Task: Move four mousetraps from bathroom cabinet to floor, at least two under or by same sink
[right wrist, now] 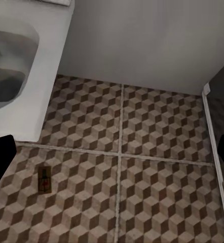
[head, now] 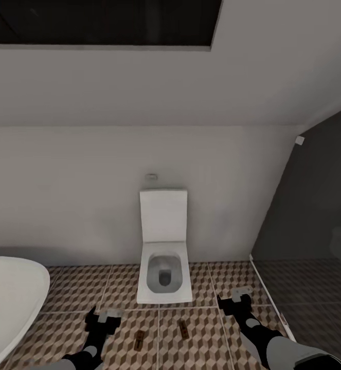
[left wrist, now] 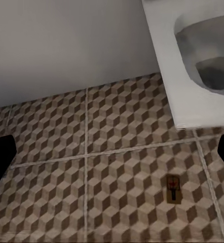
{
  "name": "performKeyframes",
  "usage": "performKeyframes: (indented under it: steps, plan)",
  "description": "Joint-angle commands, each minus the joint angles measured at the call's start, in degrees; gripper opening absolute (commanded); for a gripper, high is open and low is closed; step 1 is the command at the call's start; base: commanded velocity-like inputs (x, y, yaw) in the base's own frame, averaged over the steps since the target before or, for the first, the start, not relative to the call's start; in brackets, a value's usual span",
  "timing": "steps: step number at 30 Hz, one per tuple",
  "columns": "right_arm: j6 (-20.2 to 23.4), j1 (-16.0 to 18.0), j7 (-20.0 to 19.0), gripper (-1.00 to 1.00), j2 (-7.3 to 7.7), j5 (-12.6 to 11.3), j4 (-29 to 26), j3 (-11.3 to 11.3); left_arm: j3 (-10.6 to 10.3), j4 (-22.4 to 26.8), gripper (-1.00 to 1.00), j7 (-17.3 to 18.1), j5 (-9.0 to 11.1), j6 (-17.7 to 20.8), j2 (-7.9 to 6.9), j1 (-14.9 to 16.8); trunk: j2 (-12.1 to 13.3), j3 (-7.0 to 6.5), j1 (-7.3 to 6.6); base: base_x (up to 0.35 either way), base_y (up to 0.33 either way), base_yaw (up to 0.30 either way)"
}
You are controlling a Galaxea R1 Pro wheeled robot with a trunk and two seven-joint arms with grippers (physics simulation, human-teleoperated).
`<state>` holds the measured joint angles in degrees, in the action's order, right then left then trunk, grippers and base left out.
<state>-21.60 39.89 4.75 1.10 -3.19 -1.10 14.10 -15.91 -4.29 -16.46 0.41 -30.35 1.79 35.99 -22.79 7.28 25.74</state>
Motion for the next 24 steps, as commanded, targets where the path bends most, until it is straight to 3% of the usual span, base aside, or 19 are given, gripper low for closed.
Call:
performKeyframes:
  steps: [1,6,15,17,24]
  plan:
    - [0.0,-0.1,0.2,1.00,-0.13,-0.3,0.0,0.5,-0.5,-0.3,1.00,-0.2,0.0,-0.2,-0.03,-1.1,-0.1,0.09,0.04,0.000,0.000,0.000]
    - [4.6,-1.6,0.2,1.00,-0.48,-0.3,0.1,0.5,-0.4,-0.3,1.00,0.1,0.1,1.2,-0.17,-6.6,-0.1,0.06,0.04,0.000,0.000,0.000]
    - [9.5,-7.5,-0.1,1.00,-0.56,-0.4,0.1,0.5,-0.4,-0.3,1.00,0.8,0.4,11.4,-0.13,-11.5,-0.1,0.05,0.04,0.000,0.000,0.000]
    - [10.6,-10.2,-0.1,1.00,-0.80,-0.4,0.1,0.5,-0.4,-0.3,1.00,2.6,1.2,14.3,-0.19,-13.8,-0.1,0.05,0.04,0.000,0.000,0.000]
    - [17.0,-14.1,-0.8,1.00,-2.11,-0.5,0.1,0.5,-0.3,-0.3,1.00,4.6,3.4,16.6,-0.18,-18.6,-0.1,0.05,0.04,0.000,0.000,0.000]
